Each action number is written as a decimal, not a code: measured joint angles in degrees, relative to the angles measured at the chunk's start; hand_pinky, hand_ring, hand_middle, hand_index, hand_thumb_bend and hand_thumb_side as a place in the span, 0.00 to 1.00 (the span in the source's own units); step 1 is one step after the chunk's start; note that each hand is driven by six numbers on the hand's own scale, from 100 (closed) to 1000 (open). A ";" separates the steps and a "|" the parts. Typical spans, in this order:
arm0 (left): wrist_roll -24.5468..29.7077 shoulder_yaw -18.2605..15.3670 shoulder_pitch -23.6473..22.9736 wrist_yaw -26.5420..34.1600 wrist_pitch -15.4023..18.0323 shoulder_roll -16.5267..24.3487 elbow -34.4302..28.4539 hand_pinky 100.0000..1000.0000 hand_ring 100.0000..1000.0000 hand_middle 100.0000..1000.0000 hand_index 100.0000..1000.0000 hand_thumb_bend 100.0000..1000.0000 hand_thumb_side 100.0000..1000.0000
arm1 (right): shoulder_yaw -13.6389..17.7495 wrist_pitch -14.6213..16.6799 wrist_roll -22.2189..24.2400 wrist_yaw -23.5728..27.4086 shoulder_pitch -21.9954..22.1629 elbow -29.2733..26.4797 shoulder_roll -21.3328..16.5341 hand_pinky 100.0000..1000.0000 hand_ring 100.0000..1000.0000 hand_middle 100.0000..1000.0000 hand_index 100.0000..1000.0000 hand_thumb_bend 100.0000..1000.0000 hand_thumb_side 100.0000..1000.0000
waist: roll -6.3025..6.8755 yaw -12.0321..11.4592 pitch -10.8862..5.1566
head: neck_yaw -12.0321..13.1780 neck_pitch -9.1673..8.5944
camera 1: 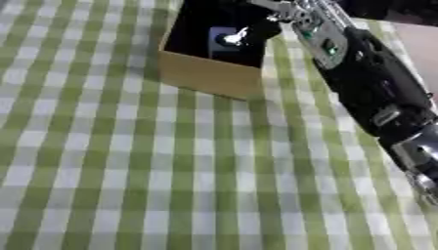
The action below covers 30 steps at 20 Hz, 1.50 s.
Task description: Pick up objects on the table and place them in the box.
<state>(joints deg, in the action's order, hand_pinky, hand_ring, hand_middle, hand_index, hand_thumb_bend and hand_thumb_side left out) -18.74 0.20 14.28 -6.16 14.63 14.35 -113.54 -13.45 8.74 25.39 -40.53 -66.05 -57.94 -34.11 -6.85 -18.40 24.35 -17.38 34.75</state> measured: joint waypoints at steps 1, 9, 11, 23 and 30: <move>0.02 0.00 0.00 0.00 -0.01 0.00 0.00 0.59 0.56 0.56 0.64 0.09 0.65 | 0.00 0.03 0.16 -0.40 0.00 0.00 0.00 0.86 0.93 0.77 0.89 0.35 0.59 | -0.01 0.00 -0.01 | 0.06 0.01; 0.25 -0.03 -0.16 0.00 -0.25 0.00 0.00 0.59 0.56 0.56 0.64 0.09 0.65 | 0.41 -0.25 -0.63 0.11 -0.05 -0.51 -0.01 0.82 0.90 0.71 0.86 0.15 0.57 | 0.05 0.64 -0.41 | 0.38 0.45; 0.25 -0.03 -0.19 0.00 -0.27 0.00 0.00 0.59 0.56 0.56 0.64 0.09 0.65 | 0.78 -0.88 -1.86 1.94 -0.17 -1.71 -0.16 0.81 0.89 0.70 0.86 0.11 0.60 | 0.14 1.10 -0.57 | 0.64 0.48; 0.36 -0.21 -0.67 -0.20 -0.64 0.00 0.00 0.59 0.56 0.56 0.64 0.09 0.65 | 1.41 -5.83 -7.87 11.60 0.86 -12.43 -5.15 0.79 0.88 0.68 0.83 0.04 0.64 | 1.37 3.88 -2.58 | 2.10 0.50; -0.01 -0.78 -1.21 -0.43 -0.72 0.03 0.00 0.59 0.56 0.56 0.64 0.09 0.64 | 1.31 -11.46 -10.08 20.15 11.83 -26.42 -12.81 0.77 0.88 0.68 0.84 0.00 0.84 | 2.63 6.23 -3.17 | 4.07 0.93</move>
<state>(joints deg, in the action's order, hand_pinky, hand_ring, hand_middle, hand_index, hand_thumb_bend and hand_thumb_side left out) -18.75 -0.57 13.08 -6.60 13.91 14.38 -113.54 -12.14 -2.72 15.30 -20.38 -54.22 -84.36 -46.93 -4.23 -12.17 21.18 -13.30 35.68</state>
